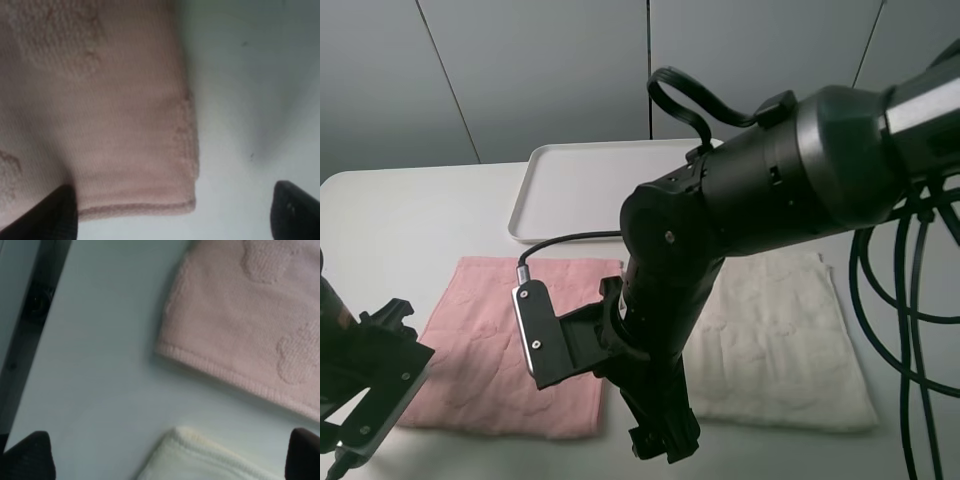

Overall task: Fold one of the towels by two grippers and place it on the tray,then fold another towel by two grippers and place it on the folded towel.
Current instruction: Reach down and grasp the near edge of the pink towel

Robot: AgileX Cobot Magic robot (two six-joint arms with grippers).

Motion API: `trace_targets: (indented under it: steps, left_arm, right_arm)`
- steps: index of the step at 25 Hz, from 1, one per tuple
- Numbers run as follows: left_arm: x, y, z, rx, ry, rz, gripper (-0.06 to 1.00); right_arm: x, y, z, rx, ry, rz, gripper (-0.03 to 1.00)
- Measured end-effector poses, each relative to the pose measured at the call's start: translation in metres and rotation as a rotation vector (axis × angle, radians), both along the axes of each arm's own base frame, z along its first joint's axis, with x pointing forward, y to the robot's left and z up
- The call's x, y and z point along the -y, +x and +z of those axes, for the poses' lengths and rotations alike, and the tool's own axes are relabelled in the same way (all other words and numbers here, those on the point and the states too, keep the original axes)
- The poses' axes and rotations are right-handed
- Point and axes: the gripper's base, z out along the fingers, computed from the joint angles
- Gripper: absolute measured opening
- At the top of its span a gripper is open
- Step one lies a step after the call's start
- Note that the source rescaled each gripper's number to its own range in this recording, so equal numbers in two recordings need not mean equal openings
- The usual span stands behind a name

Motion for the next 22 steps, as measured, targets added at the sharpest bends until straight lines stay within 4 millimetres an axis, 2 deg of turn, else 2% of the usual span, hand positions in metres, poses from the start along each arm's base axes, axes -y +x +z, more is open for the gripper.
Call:
trace_targets:
  steps: [12,22]
  left_arm:
    - [0.001,0.003,-0.001,0.029,-0.014,-0.005,0.99]
    - [0.011,0.0,-0.012,-0.012,0.004,-0.046,0.99]
  right_arm:
    - [-0.002,-0.001,0.0,-0.011,0.02,-0.029,1.0]
    - [-0.005,0.0,0.002,-0.004,0.044,-0.041,1.0]
